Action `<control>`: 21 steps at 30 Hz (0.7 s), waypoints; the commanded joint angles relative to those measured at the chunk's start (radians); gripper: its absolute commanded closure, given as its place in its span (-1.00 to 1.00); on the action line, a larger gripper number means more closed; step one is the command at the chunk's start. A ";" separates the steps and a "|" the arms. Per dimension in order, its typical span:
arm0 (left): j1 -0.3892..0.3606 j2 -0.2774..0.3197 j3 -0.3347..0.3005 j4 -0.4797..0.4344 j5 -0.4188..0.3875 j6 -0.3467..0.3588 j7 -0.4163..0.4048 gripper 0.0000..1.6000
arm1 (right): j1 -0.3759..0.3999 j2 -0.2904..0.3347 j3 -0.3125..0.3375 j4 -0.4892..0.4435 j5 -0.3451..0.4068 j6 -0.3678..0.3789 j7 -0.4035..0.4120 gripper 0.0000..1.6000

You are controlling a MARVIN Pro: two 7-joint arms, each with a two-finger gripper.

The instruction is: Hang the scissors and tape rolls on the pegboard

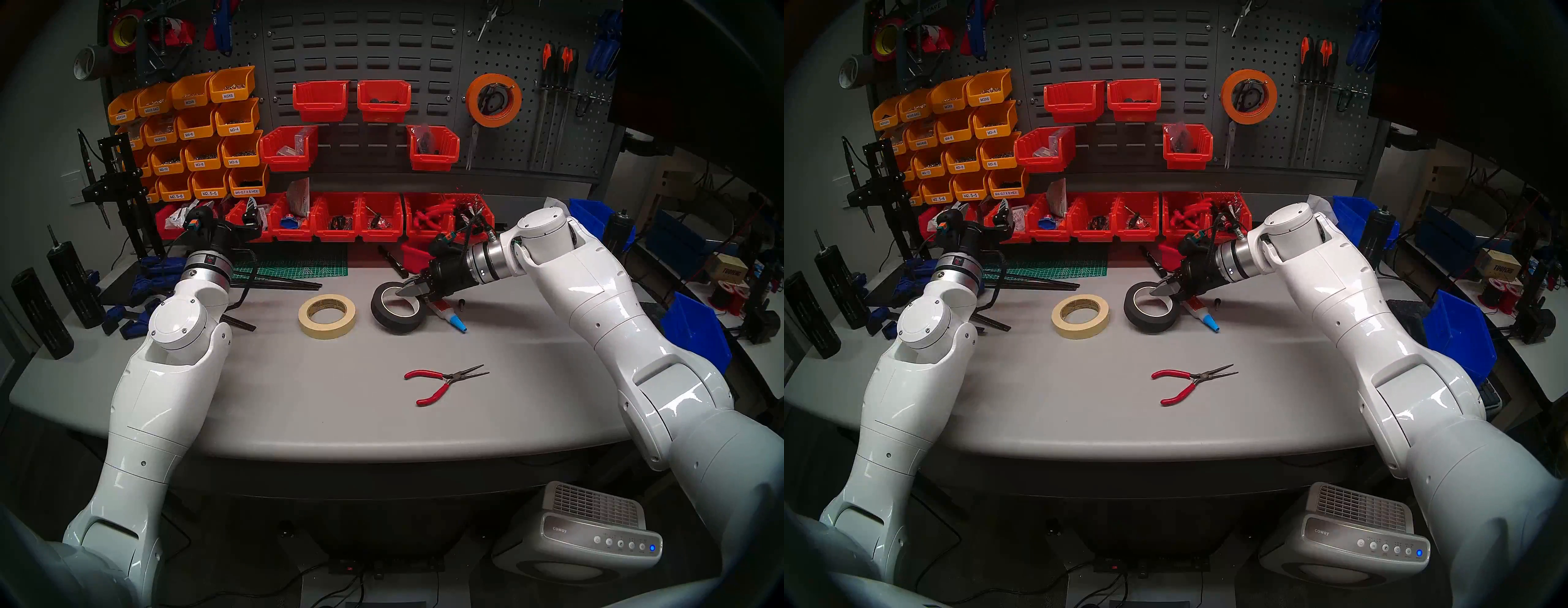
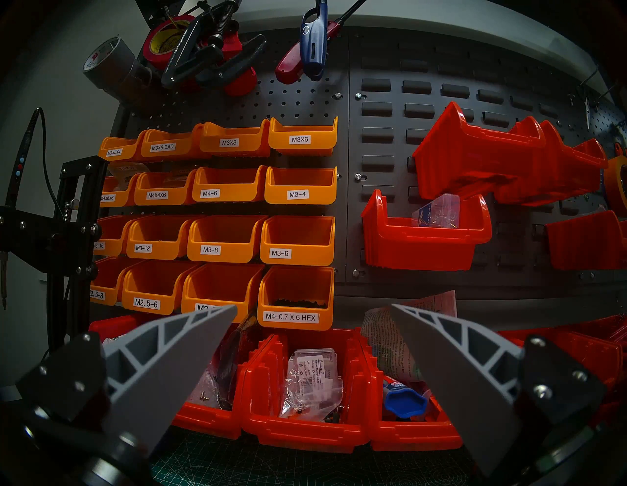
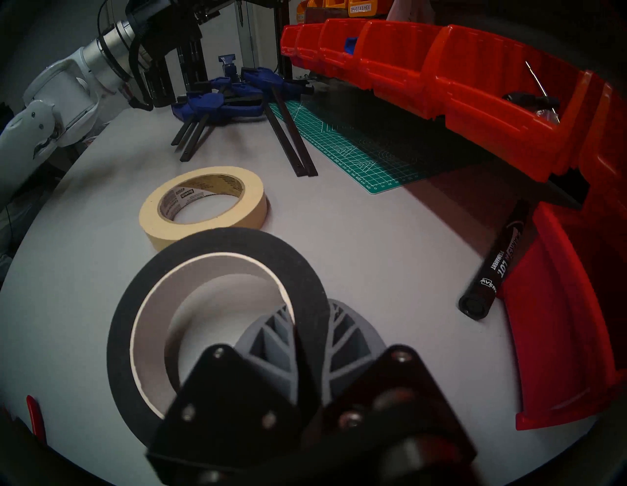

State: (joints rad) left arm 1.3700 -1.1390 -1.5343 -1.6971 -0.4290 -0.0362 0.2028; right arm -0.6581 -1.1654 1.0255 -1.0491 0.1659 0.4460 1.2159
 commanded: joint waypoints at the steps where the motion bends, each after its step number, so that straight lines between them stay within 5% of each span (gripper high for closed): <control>1: -0.035 0.001 -0.009 -0.030 0.000 -0.017 -0.002 -1.00 | -0.024 0.010 0.065 -0.072 0.051 -0.058 -0.008 1.00; 21: -0.035 0.001 -0.009 -0.030 0.000 -0.017 -0.002 -1.00 | -0.187 -0.022 0.249 -0.182 0.179 -0.147 -0.125 1.00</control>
State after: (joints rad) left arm 1.3701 -1.1389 -1.5343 -1.6972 -0.4290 -0.0361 0.2028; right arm -0.8072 -1.1721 1.2010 -1.1585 0.2863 0.3297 1.1277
